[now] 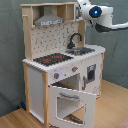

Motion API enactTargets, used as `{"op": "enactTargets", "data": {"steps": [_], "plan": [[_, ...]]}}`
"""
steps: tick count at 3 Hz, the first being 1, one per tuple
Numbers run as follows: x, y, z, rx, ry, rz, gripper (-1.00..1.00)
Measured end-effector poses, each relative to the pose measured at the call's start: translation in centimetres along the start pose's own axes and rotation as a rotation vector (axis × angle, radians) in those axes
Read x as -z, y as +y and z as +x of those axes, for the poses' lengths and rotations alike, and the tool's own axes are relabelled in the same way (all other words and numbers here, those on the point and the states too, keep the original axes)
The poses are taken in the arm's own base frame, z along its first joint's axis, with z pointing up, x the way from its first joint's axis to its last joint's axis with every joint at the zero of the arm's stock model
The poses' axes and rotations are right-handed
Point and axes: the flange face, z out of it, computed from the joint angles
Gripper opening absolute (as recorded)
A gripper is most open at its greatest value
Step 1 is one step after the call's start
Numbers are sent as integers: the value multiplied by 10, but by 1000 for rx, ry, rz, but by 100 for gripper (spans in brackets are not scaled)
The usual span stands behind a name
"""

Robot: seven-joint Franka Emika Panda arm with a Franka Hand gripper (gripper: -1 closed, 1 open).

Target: Play with the kitchen

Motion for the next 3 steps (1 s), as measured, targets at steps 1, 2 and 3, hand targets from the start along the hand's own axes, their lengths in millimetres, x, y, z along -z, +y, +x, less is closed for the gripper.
{"op": "enactTargets", "data": {"steps": [1,2,3], "plan": [[-17,1,13,19,5,13,-100],[-23,1,30,35,28,37,-100],[-34,1,43,40,37,43,-100]]}}
